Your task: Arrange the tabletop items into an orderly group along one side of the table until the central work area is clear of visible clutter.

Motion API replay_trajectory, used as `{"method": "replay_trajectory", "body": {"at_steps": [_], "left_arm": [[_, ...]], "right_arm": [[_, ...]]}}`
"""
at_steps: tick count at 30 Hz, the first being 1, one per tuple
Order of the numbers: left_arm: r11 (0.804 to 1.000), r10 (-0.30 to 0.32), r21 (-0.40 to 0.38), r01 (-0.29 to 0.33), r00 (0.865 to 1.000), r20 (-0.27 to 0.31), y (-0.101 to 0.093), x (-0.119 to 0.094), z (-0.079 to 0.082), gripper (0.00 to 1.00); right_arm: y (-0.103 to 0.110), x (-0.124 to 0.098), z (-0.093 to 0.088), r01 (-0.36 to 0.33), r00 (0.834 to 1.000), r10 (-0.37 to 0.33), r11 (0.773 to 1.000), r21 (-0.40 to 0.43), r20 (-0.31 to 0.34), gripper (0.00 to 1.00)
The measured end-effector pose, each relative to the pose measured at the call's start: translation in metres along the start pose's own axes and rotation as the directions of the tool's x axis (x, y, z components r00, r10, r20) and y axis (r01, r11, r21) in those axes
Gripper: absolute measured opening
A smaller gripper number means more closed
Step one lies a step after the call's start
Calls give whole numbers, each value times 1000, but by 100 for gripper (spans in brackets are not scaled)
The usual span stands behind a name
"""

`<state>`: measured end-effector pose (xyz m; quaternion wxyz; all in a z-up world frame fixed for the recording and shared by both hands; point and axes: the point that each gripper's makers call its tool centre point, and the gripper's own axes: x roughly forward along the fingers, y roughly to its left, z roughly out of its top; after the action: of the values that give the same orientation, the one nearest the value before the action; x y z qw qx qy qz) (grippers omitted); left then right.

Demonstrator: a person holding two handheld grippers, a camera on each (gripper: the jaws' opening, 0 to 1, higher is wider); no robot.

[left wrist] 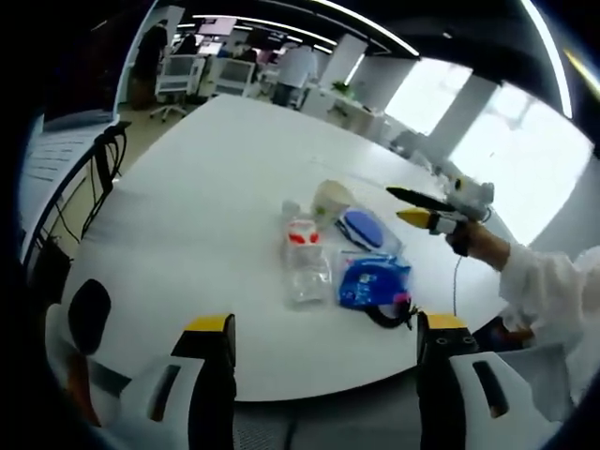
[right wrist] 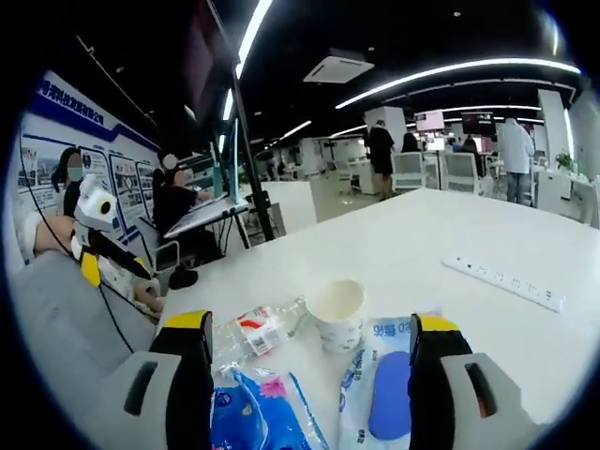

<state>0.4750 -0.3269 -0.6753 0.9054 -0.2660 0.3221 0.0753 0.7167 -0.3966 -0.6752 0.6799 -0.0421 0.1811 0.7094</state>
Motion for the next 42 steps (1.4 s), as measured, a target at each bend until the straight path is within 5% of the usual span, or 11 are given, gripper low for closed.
{"method": "replay_trajectory", "body": {"at_steps": [17, 42], "left_arm": [[996, -70, 53, 70, 998, -7, -19, 1, 1, 75], [983, -142, 109, 145, 989, -37, -39, 9, 2, 74]], "right_arm": [[9, -69, 16, 125, 992, -125, 992, -10, 17, 84], [18, -142, -8, 276, 961, -276, 961, 35, 6, 83]]}}
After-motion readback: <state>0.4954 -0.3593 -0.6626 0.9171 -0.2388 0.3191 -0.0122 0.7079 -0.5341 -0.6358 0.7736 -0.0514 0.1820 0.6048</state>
